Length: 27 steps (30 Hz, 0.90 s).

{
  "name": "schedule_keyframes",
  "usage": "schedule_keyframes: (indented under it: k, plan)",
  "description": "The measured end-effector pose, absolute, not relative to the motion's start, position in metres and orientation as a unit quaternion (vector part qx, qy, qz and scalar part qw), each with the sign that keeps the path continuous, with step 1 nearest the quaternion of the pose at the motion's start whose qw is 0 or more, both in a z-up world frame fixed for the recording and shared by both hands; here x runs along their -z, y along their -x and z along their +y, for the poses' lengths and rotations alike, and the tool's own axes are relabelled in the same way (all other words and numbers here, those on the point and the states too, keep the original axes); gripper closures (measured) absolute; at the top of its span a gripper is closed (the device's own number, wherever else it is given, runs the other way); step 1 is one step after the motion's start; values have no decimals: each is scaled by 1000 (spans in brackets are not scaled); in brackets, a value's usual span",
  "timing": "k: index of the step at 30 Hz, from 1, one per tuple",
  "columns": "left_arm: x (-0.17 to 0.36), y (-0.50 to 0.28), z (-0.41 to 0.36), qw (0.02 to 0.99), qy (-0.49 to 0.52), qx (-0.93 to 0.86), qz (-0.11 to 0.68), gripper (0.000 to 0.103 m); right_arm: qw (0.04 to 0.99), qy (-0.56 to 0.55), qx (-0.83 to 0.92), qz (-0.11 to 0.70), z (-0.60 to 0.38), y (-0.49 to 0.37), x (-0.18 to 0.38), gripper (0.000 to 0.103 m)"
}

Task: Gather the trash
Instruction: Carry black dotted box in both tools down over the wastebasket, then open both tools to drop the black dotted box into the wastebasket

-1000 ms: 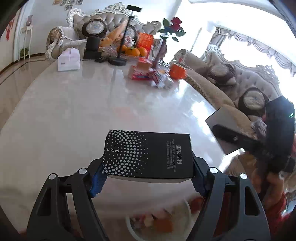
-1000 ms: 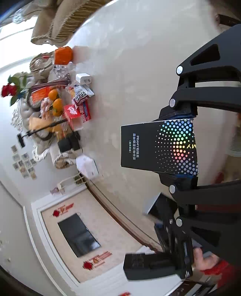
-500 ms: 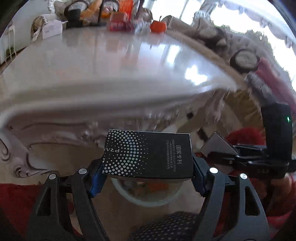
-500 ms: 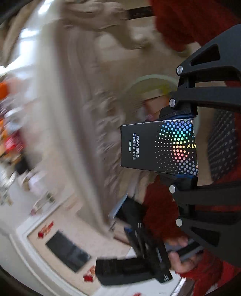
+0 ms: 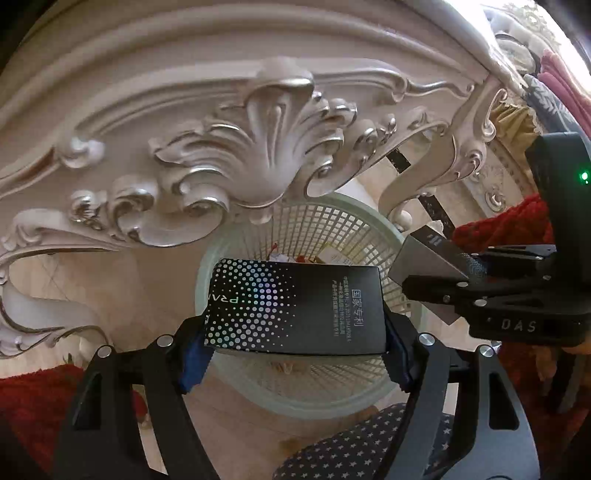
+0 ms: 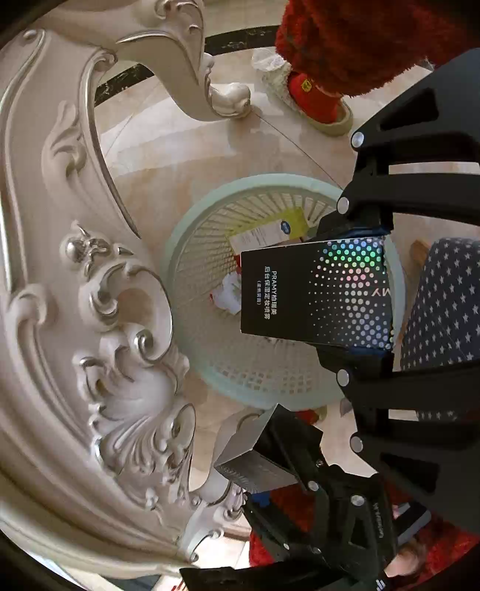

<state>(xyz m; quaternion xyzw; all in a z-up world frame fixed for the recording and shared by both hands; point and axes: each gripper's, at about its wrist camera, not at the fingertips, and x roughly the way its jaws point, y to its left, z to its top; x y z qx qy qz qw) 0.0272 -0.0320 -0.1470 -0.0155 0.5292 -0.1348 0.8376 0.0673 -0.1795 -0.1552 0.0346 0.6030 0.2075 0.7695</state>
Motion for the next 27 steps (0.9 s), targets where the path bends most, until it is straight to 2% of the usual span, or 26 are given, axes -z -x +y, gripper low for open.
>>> schedule_keyframes:
  k: [6,9,10,16,27]
  plan:
    - [153,-33,-41,833,9,131,537,27,779,-24,-200,593,-179,-68,159,61]
    - [155,-34,-46,835,-14,120,536,24,786,-23,-178,591,-183,-69,160,31]
    - [156,-35,-49,837,-24,116,534,16,788,-22,-170,592,-185,-71,161,30]
    - [160,-35,-56,844,-49,114,522,9,782,-37,-155,603,-195,-74,170,27]
    - [166,-31,-57,838,-55,123,528,9,780,-35,-147,607,-198,-74,177,26]
